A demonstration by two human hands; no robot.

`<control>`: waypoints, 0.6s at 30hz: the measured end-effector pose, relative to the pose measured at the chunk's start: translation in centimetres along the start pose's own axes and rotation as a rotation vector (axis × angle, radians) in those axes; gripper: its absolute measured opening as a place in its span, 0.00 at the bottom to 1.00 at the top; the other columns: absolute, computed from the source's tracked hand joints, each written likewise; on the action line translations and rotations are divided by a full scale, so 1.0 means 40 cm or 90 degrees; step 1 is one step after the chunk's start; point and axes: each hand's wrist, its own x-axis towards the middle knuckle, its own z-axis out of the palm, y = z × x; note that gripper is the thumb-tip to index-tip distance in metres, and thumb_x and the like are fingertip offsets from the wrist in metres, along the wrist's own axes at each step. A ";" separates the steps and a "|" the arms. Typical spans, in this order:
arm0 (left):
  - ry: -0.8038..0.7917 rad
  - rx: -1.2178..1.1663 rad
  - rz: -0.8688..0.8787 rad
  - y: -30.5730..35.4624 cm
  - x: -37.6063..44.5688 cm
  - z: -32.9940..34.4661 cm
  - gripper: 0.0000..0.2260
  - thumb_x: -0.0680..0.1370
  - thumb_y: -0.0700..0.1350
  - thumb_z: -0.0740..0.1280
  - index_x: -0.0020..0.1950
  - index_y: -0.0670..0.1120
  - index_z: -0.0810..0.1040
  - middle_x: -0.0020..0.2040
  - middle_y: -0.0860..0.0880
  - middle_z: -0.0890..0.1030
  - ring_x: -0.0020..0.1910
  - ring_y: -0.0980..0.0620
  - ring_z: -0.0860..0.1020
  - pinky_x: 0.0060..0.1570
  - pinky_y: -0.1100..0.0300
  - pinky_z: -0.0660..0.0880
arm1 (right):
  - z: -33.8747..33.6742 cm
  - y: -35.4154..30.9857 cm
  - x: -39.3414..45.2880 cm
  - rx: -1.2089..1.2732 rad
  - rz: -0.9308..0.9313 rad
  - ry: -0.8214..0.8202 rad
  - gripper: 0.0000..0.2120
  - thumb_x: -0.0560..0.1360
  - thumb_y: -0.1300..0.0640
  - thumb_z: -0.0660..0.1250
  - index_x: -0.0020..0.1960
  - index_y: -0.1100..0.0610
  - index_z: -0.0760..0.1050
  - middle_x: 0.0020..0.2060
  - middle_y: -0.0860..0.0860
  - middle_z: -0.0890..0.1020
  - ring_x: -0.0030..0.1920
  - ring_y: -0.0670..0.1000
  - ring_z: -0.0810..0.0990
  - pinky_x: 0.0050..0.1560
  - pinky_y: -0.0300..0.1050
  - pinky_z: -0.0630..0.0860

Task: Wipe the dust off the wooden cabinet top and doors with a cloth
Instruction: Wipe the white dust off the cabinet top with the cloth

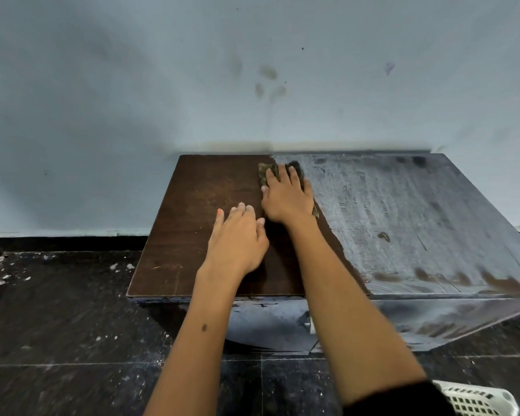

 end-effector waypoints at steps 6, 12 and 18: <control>0.011 -0.011 0.017 0.009 -0.001 0.000 0.22 0.82 0.47 0.49 0.74 0.40 0.58 0.75 0.42 0.60 0.75 0.48 0.56 0.73 0.52 0.44 | -0.012 -0.002 0.062 -0.014 -0.014 -0.019 0.24 0.82 0.50 0.46 0.77 0.52 0.48 0.77 0.51 0.44 0.76 0.52 0.41 0.75 0.55 0.41; 0.000 0.002 0.004 0.003 0.007 0.005 0.22 0.82 0.47 0.49 0.75 0.40 0.57 0.76 0.42 0.59 0.75 0.48 0.54 0.73 0.52 0.43 | 0.036 0.028 -0.080 -0.002 0.004 0.022 0.24 0.82 0.49 0.45 0.77 0.49 0.48 0.77 0.49 0.44 0.76 0.49 0.40 0.74 0.54 0.38; -0.002 -0.017 0.007 0.010 0.013 -0.002 0.22 0.82 0.47 0.49 0.75 0.40 0.56 0.76 0.43 0.58 0.76 0.49 0.54 0.73 0.53 0.43 | -0.022 0.003 0.096 -0.002 -0.012 -0.026 0.25 0.82 0.51 0.47 0.78 0.52 0.48 0.77 0.51 0.45 0.76 0.52 0.41 0.75 0.57 0.42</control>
